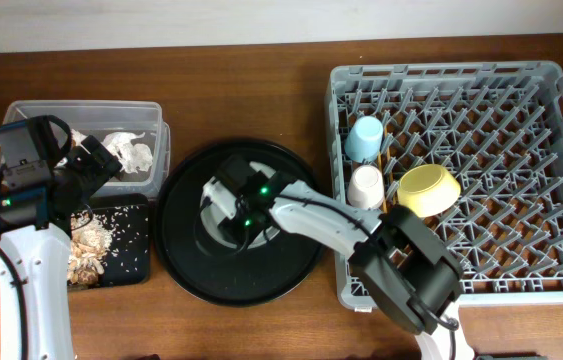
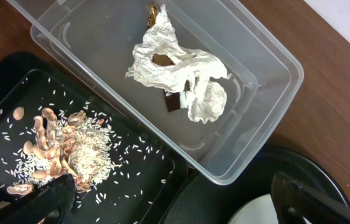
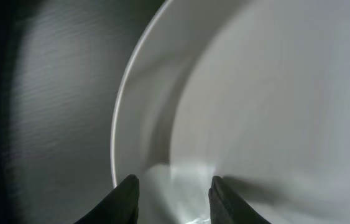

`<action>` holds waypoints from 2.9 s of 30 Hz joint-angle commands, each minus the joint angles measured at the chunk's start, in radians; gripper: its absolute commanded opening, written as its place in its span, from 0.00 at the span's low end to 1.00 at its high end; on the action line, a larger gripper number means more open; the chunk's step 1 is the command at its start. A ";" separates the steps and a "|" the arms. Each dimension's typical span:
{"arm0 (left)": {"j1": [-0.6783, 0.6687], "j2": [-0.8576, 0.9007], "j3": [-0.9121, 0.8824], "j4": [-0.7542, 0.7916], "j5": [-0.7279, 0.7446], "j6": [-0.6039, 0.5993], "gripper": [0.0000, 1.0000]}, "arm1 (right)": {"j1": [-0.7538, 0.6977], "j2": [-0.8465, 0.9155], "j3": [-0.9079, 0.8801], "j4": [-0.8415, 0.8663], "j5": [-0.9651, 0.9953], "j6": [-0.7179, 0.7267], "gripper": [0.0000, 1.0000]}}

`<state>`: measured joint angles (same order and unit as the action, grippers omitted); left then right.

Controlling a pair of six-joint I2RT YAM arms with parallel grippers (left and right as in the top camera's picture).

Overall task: Sort waste into correct bins and load items into the dishwasher rack
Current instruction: 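Reach the right gripper to the white plate and grasp its rim, then lift the white plate and carry it to the rack's back row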

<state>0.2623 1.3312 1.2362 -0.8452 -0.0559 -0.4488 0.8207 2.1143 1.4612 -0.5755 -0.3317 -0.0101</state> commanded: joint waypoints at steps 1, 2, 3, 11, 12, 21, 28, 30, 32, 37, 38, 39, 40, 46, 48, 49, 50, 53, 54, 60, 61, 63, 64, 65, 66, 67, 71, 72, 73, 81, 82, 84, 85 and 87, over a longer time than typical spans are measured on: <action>0.003 -0.011 0.009 0.002 0.005 0.005 0.99 | 0.013 0.021 0.080 -0.055 -0.119 -0.045 0.38; 0.003 -0.011 0.009 0.002 0.005 0.005 0.99 | 0.006 0.017 0.101 -0.079 -0.096 -0.046 0.39; 0.003 -0.011 0.009 0.002 0.005 0.005 0.99 | -0.004 0.013 0.123 -0.108 -0.063 -0.047 0.39; 0.003 -0.011 0.009 0.002 0.005 0.005 0.99 | -0.129 -0.010 0.292 -0.301 0.216 -0.062 0.39; 0.003 -0.011 0.009 0.002 0.005 0.005 0.99 | -0.145 -0.008 0.289 -0.305 0.240 -0.060 0.39; 0.003 -0.011 0.009 0.002 0.005 0.005 0.99 | -0.199 0.047 0.176 -0.246 0.235 -0.060 0.37; 0.003 -0.011 0.009 0.002 0.005 0.005 0.99 | -0.198 0.049 0.140 -0.236 0.180 -0.060 0.33; 0.003 -0.011 0.009 0.002 0.005 0.005 0.99 | -0.198 0.050 0.117 -0.215 0.187 -0.060 0.33; 0.003 -0.011 0.009 0.002 0.005 0.005 0.99 | -0.198 0.050 0.085 -0.186 0.186 -0.060 0.32; 0.003 -0.011 0.009 0.002 0.005 0.005 0.99 | -0.200 0.040 0.076 -0.173 0.184 -0.060 0.04; 0.003 -0.011 0.009 0.002 0.005 0.005 0.99 | -0.200 0.032 0.091 -0.182 0.183 -0.060 0.04; 0.003 -0.011 0.009 0.002 0.005 0.005 0.99 | -0.201 0.021 0.116 -0.200 0.185 -0.060 0.04; 0.003 -0.011 0.009 0.002 0.005 0.005 0.99 | -0.203 0.004 0.159 -0.233 0.191 -0.061 0.04; 0.003 -0.011 0.009 0.002 0.005 0.005 0.99 | -0.221 -0.113 0.491 -0.486 0.467 -0.060 0.04; 0.003 -0.011 0.009 0.002 0.005 0.005 0.99 | -0.234 -0.145 0.601 -0.594 0.729 -0.060 0.04; 0.003 -0.011 0.009 0.002 0.005 0.005 0.99 | -0.241 -0.153 0.626 -0.626 0.832 -0.060 0.04; 0.003 -0.011 0.009 0.002 0.005 0.005 0.99 | -0.251 -0.162 0.648 -0.661 0.966 -0.059 0.04; 0.003 -0.011 0.009 0.002 0.005 0.005 0.99 | -0.297 -0.177 0.654 -0.707 1.231 -0.059 0.04; 0.003 -0.011 0.009 0.002 0.005 0.005 0.99 | -0.323 -0.177 0.654 -0.719 1.281 -0.059 0.04; 0.003 -0.011 0.009 0.002 0.005 0.005 0.99 | -0.514 -0.176 0.650 -0.708 1.249 0.005 0.04; 0.003 -0.011 0.009 0.002 0.005 0.005 0.99 | -0.542 -0.176 0.650 -0.704 1.221 0.005 0.04; 0.003 -0.011 0.009 0.002 0.005 0.005 0.99 | -0.597 -0.176 0.649 -0.704 1.147 0.005 0.04; 0.003 -0.011 0.009 0.002 0.005 0.005 0.99 | -0.612 -0.176 0.648 -0.705 1.124 0.006 0.04; 0.003 -0.011 0.009 0.002 0.005 0.005 0.99 | -0.640 -0.176 0.642 -0.709 1.097 0.032 0.04; 0.003 -0.011 0.009 0.002 0.005 0.005 0.99 | -0.656 -0.176 0.636 -0.713 1.085 0.053 0.04; 0.003 -0.011 0.009 0.002 0.005 0.005 0.99 | -0.669 -0.176 0.624 -0.710 1.071 0.057 0.04; 0.003 -0.011 0.009 0.002 0.005 0.005 0.99 | -0.692 -0.166 0.572 -0.681 1.069 0.071 0.04; 0.003 -0.011 0.009 0.002 0.005 0.005 0.99 | -0.692 -0.160 0.560 -0.672 1.069 0.071 0.04; 0.003 -0.011 0.009 0.002 0.005 0.005 0.99 | -0.692 -0.154 0.550 -0.664 1.069 0.071 0.04; 0.003 -0.011 0.009 0.002 0.005 0.005 0.99 | -0.684 -0.103 0.538 -0.658 1.069 0.071 0.04; 0.003 -0.011 0.009 0.002 0.005 0.005 0.99 | -0.684 -0.103 0.538 -0.657 1.068 0.072 0.04; 0.003 -0.011 0.009 0.002 0.005 0.005 0.99 | -0.681 -0.103 0.538 -0.655 1.067 0.071 0.09; 0.003 -0.011 0.009 0.002 0.005 0.005 0.99 | -0.675 -0.103 0.538 -0.655 1.054 0.071 0.25; 0.003 -0.011 0.009 0.002 0.005 0.005 0.99 | -0.662 -0.103 0.538 -0.655 1.028 0.067 0.40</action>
<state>0.2623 1.3312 1.2362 -0.8448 -0.0559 -0.4492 0.1371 2.0102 2.0041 -1.2304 0.7269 0.0460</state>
